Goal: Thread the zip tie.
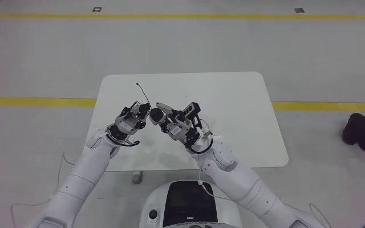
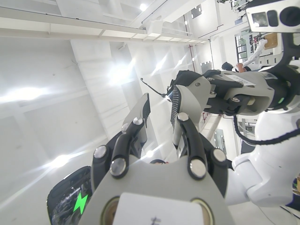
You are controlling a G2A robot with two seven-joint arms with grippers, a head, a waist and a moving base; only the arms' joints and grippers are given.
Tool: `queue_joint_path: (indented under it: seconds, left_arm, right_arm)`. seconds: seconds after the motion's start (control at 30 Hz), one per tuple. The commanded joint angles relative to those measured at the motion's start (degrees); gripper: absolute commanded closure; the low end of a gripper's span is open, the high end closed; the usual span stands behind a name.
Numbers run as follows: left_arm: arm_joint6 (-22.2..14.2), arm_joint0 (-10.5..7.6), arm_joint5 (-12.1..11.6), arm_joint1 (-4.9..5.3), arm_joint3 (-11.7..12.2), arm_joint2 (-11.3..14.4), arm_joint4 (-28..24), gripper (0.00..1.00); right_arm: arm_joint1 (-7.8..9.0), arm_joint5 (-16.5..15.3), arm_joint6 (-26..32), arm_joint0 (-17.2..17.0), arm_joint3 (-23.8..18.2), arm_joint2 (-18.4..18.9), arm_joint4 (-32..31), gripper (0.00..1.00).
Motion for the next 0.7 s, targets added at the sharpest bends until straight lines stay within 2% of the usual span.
queue_joint_path:
  seconds: [0.0, 0.47, 0.57, 0.6, 0.67]
  left_arm:
    - [0.0, 0.00, 0.0, 0.00, 0.0, 0.0, 0.0, 1.00]
    - [0.0, 0.00, 0.0, 0.00, 0.0, 0.0, 0.0, 1.00]
    - [0.0, 0.00, 0.0, 0.00, 0.0, 0.0, 0.0, 1.00]
    - [0.0, 0.00, 0.0, 0.00, 0.0, 0.0, 0.0, 1.00]
    - [0.0, 0.00, 0.0, 0.00, 0.0, 0.0, 0.0, 1.00]
  right_arm:
    - [-0.23, 0.0, 0.1, 0.0, 0.2, 0.1, -0.1, 0.79]
    - [-1.74, 0.2, 0.8, -0.3, 1.2, 0.7, -1.0, 0.89]
    - [-2.01, 0.3, 0.9, -0.4, 1.4, 0.9, -1.3, 0.95]
    - [-2.08, 0.4, 1.0, -0.4, 1.4, 1.0, -1.4, 1.00]
    - [-2.24, 0.6, 1.0, -0.5, 1.6, 1.2, -1.8, 1.00]
